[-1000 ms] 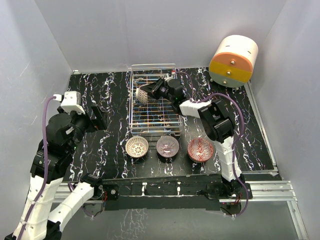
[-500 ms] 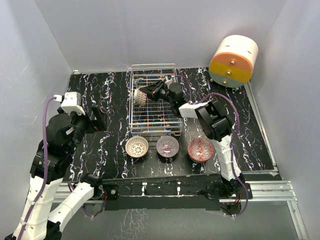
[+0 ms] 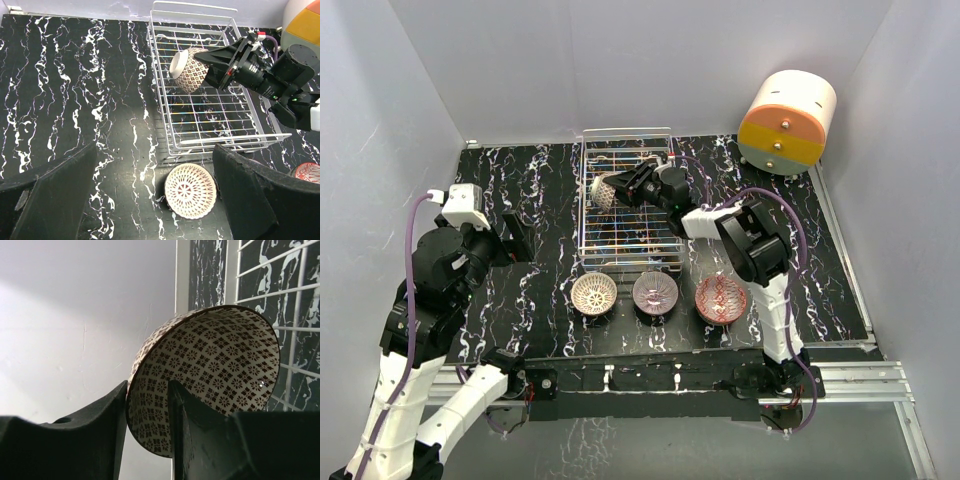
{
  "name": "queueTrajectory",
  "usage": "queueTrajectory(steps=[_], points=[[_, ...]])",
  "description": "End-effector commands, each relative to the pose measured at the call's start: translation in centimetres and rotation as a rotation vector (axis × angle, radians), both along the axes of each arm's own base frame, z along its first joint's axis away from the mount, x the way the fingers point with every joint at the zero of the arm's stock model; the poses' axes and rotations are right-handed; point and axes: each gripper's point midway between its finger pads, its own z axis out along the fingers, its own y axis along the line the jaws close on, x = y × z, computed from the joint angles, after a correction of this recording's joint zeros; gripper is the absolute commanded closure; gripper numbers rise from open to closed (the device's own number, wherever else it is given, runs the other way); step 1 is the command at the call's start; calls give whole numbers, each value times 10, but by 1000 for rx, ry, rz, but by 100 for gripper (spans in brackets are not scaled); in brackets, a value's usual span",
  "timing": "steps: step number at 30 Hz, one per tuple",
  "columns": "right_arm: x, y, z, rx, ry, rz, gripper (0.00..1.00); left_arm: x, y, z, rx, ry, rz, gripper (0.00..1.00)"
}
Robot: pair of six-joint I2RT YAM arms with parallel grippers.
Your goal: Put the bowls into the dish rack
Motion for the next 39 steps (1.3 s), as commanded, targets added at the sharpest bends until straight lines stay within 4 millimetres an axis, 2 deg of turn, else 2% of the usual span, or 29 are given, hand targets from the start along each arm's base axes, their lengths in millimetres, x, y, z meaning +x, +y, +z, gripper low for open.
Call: queueTrajectory(steps=[1, 14, 21, 34, 39], points=[[2, -16, 18, -42, -21, -60, 63, -1, -1, 9, -7, -26, -8, 3], [-9, -37, 13, -76, -13, -87, 62, 0, -5, 3, -20, -15, -19, 3], [-20, -42, 12, -96, -28, -65, 61, 0, -7, -1, -35, -11, -26, 3], [-43, -55, -12, -173, 57, -54, 56, -3, -9, -6, -61, -14, -32, 3], [-47, -58, -22, -244, 115, -39, 47, -4, -9, -6, -66, -20, -30, 3]])
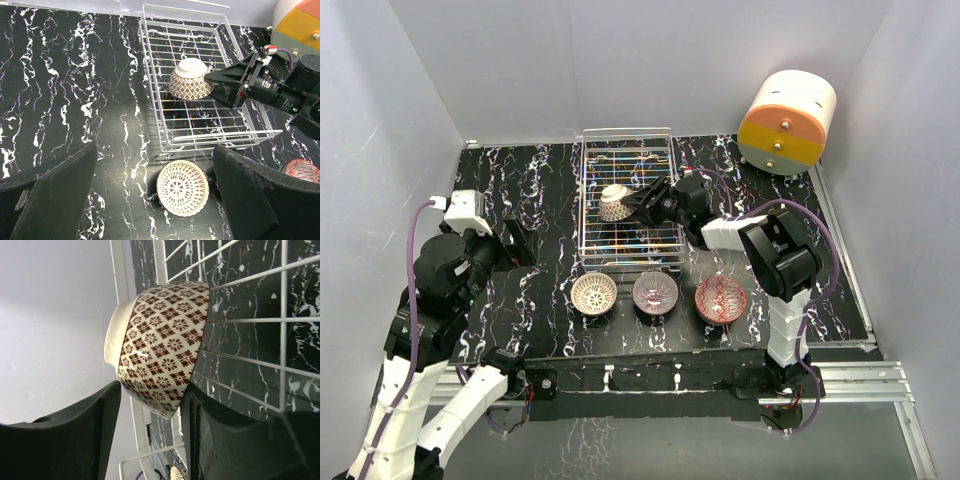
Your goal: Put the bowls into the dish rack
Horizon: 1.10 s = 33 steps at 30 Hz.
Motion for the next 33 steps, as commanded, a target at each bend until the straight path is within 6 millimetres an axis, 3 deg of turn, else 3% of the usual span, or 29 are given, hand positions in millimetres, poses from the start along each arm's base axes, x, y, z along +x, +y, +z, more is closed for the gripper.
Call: queueTrajectory(steps=[1, 8, 17, 18, 19, 21, 28, 33], points=[[1, -9, 8, -59, 20, -11, 47, -2, -2, 4, -22, -28, -11, 3], [4, -15, 4, -135, 63, -10, 45, -3, -1, 5, -25, -49, -7, 3], [12, -21, -7, -302, 121, 9, 34, -6, -1, 13, -28, -74, -18, 3], [12, -21, -10, -324, 126, 14, 17, -6, -2, 14, -27, -72, -21, 3], [12, -22, -12, -342, 132, 20, 8, -6, -2, 13, -24, -70, -23, 3], [11, -24, -14, -371, 132, 28, 4, -5, -2, 12, -18, -67, -24, 3], [9, -31, -4, -411, 89, 28, 3, -6, 0, 12, -6, -72, -20, 3], [13, -28, 20, -456, -15, 38, 2, -5, 0, 9, -6, -68, -20, 3]])
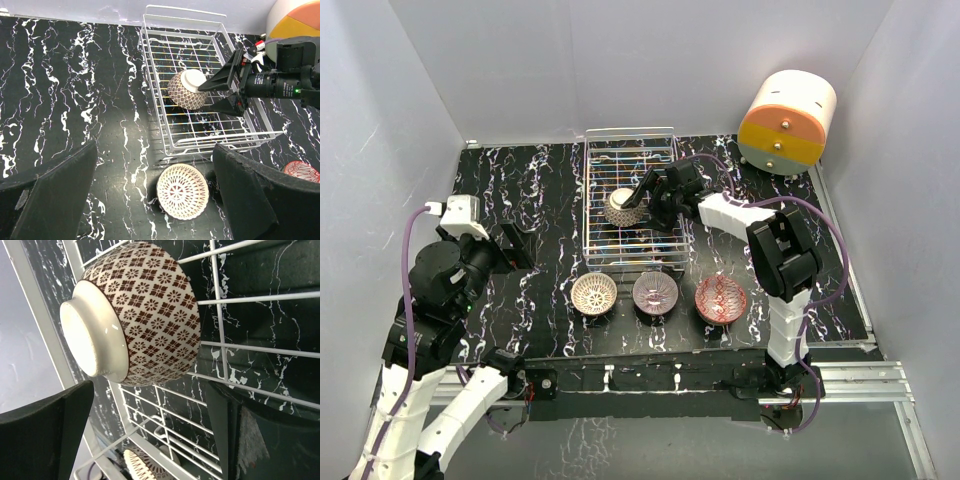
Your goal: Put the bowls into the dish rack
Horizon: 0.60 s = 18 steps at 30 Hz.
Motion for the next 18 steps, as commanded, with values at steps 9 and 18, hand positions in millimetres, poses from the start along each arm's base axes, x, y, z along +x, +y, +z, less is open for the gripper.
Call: queueTrajectory(steps=[9, 18], points=[[34, 0, 96, -147, -371, 37, 1, 7, -4, 0, 24, 2, -17, 3], [45, 11, 125, -504, -538, 158, 1, 14, -4, 0, 47, 10, -8, 3]])
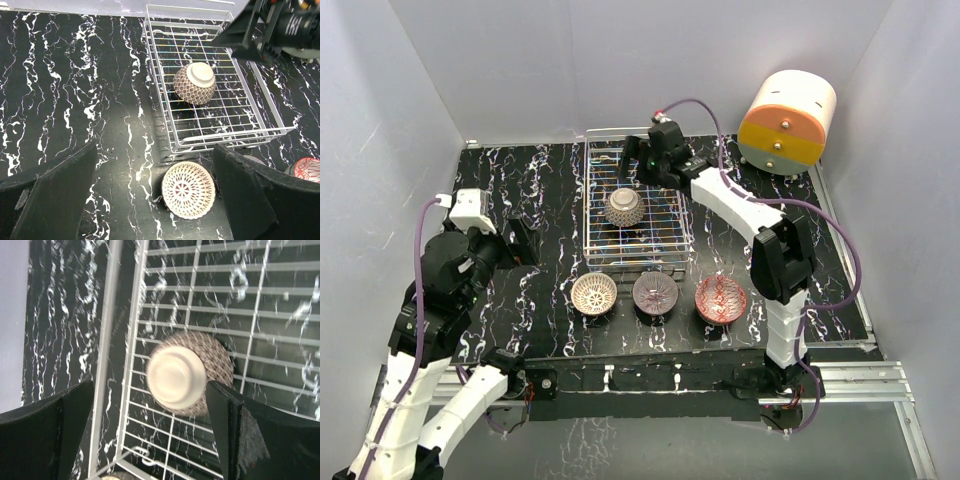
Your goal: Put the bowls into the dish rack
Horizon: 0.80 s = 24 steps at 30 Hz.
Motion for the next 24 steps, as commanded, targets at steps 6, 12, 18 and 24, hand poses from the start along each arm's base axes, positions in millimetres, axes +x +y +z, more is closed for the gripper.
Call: queueTrajectory(steps=[6, 12, 18, 24], points=[[6, 9, 39, -405, -234, 90, 1, 10, -1, 9, 19, -23, 4, 3], [4, 6, 11, -523, -185, 141, 1, 10, 2, 13, 31, -32, 13, 3], [0, 12, -4, -548, -175, 197, 1, 9, 4, 10, 43, -23, 19, 3], [-1, 20, -11, -554, -184, 253, 1, 8, 5, 8, 43, -21, 22, 3]])
